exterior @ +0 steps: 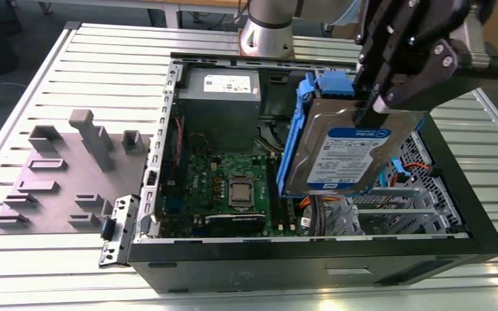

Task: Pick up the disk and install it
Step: 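Insert the disk into the insertion slot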

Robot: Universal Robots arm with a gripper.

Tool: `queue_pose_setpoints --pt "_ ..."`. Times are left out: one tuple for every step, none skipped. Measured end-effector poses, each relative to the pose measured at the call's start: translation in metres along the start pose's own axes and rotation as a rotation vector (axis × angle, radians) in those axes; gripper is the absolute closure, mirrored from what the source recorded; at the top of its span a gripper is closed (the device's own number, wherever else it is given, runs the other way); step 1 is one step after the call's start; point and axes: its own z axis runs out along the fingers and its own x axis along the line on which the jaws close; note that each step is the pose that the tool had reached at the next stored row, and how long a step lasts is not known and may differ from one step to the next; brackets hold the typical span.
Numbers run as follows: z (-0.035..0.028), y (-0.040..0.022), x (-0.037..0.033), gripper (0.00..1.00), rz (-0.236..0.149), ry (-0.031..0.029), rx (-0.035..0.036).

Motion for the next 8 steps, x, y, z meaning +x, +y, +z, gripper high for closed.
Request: queue_pose_setpoints --pt "0.0 -0.0043 -0.0001 0.65 0.0 0.0001 -0.0002" --pt "0.0001 -0.0087 -0.0001 0.65 0.0 0.0001 -0.0004" --pt "0.0001 -0.0132 -0.0002 0.65 0.0 0.0001 -0.0005" --pt "0.0003 -0.0181 -0.0002 0.65 0.0 -0.0001 -0.0007" --pt "0.0004 -0.0226 -0.0003 0.65 0.0 -0.0001 -0.0008" --pt "0.0005 -0.0271 -0.0004 0.65 0.0 -0.0002 -0.001" --pt "0.0005 -0.0316 -0.0005 0.65 0.0 -0.0002 -0.0012" --pt "0.0005 -0.0361 -0.0005 0.65 0.0 0.0 -0.0014"
